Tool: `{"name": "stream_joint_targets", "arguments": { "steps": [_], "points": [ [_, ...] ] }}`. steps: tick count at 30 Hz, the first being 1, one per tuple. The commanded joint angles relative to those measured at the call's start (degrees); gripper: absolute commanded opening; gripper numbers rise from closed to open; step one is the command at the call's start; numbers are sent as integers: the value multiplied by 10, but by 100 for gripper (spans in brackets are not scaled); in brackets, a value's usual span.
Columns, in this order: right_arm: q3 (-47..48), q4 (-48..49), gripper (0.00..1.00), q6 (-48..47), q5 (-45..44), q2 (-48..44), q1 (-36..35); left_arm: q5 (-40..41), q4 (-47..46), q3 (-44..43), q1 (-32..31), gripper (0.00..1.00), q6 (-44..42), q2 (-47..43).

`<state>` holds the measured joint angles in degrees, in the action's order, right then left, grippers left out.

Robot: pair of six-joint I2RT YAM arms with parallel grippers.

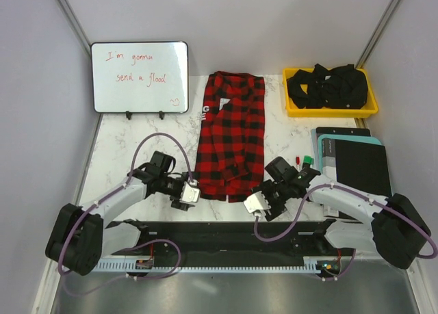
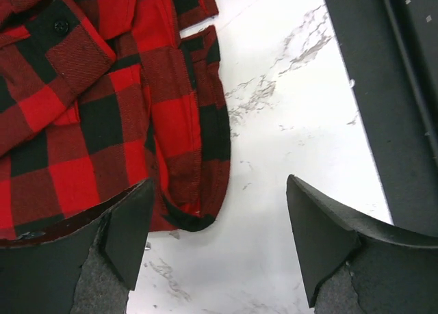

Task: Fold and stack the long sleeve shirts
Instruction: Fold the shirt

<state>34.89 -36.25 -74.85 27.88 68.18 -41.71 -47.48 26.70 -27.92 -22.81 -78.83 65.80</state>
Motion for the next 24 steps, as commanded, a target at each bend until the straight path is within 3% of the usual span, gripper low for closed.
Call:
{"name": "stream_joint_targets", "arguments": {
  "steps": [1,6,8,9,14,18,19,22,24],
  "points": [
    [-11,105,70,-2,-28,28,-15,20,-82,10,-12,81,-63,22],
    [-12,155,69,7,-55,70,-17,37,-121,13,-23,77,-62,54],
    [-11,163,67,7,-63,85,-16,37,-122,9,-23,70,-69,62],
    [-11,164,62,8,-64,91,-16,41,-121,8,-26,67,-76,71],
    [-18,189,54,14,-88,118,-18,63,-141,4,-43,58,-91,105],
    [-22,201,31,25,-98,122,-17,69,-145,-11,-50,39,-80,122],
    [-21,199,26,28,-99,121,-18,69,-145,-14,-50,22,-64,123],
    [-15,189,6,44,-95,98,-20,68,-145,-33,-55,6,-13,118],
    [-7,180,0,63,-89,84,-21,68,-131,-45,-69,2,20,92]
  ]
}}
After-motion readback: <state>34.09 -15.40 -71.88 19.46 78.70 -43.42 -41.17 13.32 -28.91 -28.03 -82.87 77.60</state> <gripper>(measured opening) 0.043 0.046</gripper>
